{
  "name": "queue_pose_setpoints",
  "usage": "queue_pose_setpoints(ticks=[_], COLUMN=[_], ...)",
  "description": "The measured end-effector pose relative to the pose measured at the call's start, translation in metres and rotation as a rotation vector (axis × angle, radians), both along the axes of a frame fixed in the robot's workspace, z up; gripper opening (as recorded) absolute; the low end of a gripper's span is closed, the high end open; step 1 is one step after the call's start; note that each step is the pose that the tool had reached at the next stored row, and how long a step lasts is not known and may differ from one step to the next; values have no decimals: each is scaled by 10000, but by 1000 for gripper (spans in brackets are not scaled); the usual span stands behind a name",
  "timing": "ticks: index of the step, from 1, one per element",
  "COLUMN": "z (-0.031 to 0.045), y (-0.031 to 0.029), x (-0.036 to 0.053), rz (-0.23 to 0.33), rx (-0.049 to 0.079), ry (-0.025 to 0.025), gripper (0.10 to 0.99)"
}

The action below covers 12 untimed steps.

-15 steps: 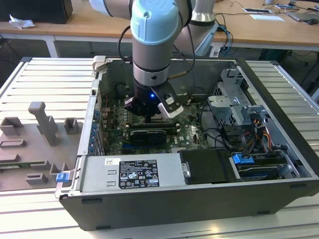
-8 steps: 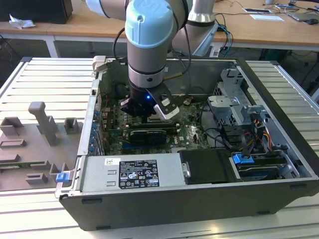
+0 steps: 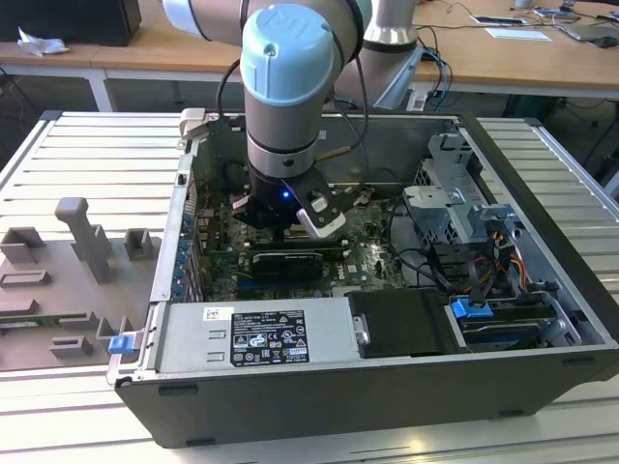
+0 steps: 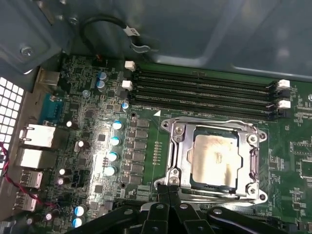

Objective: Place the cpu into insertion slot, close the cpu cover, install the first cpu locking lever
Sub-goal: 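Install the first cpu locking lever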

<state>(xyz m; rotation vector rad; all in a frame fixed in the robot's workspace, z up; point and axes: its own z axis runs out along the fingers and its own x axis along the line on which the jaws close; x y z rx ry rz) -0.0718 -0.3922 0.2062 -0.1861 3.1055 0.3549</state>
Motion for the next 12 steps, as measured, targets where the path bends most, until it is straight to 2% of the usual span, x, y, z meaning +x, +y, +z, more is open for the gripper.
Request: queue_pose_setpoints(ticks=[5,12], z=[-38,-84], y=[-11,-15], x=[-8,-32], rz=[51,140], rx=[193,282], ry=[0,1], gripper=[106,106])
